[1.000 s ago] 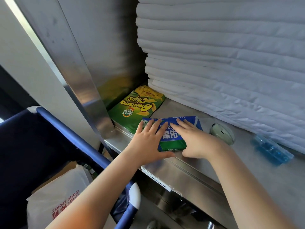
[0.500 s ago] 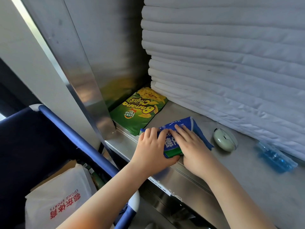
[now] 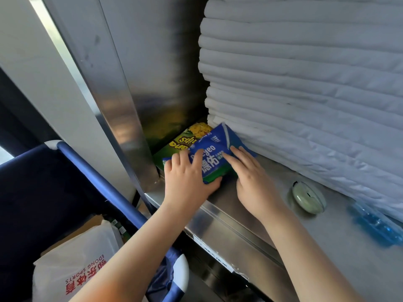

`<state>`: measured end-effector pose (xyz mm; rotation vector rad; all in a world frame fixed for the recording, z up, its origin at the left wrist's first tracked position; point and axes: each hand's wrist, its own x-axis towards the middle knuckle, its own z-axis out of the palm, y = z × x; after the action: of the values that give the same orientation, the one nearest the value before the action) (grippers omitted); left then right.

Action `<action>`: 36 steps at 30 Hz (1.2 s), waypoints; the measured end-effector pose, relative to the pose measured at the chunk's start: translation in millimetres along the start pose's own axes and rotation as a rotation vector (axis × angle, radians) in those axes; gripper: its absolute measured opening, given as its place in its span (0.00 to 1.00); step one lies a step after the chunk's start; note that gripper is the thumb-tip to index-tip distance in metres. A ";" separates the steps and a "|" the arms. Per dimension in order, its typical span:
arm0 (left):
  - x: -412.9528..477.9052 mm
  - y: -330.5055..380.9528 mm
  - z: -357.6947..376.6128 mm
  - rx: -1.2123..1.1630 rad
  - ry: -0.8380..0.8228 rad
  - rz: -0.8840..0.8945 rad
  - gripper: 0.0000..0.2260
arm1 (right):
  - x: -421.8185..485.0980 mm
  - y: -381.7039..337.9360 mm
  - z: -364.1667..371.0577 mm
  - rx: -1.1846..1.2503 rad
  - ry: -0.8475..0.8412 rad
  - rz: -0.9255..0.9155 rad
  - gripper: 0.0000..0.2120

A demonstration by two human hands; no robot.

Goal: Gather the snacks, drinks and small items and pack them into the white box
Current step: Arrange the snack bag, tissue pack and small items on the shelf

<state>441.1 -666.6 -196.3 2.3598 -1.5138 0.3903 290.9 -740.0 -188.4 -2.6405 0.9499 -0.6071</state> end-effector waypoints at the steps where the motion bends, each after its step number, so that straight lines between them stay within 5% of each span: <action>1: 6.8 -3.1 2.7 0.035 -0.046 -0.031 0.34 | 1.3 1.0 2.5 0.000 -0.013 0.003 0.27; 6: 26.2 -10.8 17.1 0.114 -0.117 -0.069 0.27 | -11.8 11.3 5.3 -0.037 -0.059 0.052 0.26; 11: 35.2 -13.2 38.0 0.018 -0.255 0.170 0.24 | -39.1 32.0 -11.9 -0.094 0.041 0.226 0.21; 16: 47.7 -12.0 49.3 0.005 -0.301 0.071 0.24 | -55.3 43.2 -16.1 -0.138 0.028 0.334 0.20; 36: 58.6 -17.0 38.3 0.044 -0.267 0.086 0.29 | -73.5 52.2 -7.5 -0.367 0.259 0.293 0.16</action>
<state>482.6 -723.7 -210.5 2.4660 -1.7446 0.1317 207.9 -731.9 -223.4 -2.6845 1.6309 -0.7766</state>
